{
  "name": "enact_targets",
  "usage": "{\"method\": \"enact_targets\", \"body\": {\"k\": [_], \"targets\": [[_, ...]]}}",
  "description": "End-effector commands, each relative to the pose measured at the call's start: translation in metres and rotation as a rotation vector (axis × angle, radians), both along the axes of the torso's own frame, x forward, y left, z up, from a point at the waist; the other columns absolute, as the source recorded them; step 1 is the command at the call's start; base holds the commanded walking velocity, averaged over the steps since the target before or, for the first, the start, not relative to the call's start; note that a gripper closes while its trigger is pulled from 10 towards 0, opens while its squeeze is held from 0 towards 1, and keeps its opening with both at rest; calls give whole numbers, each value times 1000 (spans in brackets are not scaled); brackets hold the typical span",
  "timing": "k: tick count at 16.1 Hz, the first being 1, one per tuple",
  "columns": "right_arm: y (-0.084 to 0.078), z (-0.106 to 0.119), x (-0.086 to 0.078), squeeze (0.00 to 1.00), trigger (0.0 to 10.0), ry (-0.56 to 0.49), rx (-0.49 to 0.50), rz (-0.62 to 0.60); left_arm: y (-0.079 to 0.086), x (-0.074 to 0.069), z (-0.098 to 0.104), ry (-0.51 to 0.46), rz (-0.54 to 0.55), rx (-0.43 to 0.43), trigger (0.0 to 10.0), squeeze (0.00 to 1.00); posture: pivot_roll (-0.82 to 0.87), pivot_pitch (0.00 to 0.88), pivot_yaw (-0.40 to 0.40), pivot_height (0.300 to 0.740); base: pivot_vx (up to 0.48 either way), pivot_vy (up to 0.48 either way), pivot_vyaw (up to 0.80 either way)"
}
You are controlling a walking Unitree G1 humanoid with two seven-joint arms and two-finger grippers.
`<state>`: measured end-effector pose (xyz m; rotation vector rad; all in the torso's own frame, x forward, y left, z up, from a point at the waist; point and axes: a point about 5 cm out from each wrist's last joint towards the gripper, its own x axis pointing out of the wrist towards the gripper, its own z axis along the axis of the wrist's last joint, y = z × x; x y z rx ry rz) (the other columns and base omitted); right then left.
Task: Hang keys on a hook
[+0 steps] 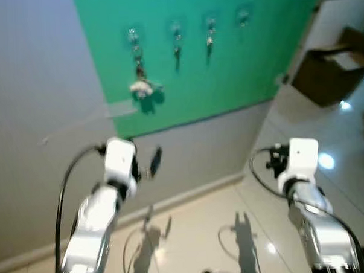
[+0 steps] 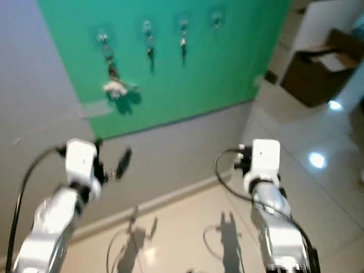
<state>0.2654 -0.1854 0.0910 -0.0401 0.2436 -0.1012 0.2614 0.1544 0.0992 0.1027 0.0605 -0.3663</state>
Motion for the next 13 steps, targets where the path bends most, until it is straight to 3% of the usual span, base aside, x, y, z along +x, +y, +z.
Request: {"method": "enact_targets", "body": {"k": [1,5,6,11,13], "targets": [[-1,-2,-5,0,10000,22,-14,8,-9,0,12,-35,-64,-19,10000,0,-61,14,8,740,0,0,-800],[3,-6,-13,0,10000,32,11,6,-6,8,10,-41,-25,36,10000,0,-80,8,42,740,0,0,-800],[2,-5,-17,0,10000,38,11,-6,-3,15,12,-59,44,19,10000,0,-88,5,53,740,0,0,-800],[-4,1,-14,0,10000,-7,-25,-44,-5,27,23,-120,98,-26,10000,0,-102,0,64,740,0,0,-800],[0,7,-13,0,10000,-19,-24,-22,-2,27,22,-126,114,-16,10000,0,-107,0,61,740,0,0,-800]]}}
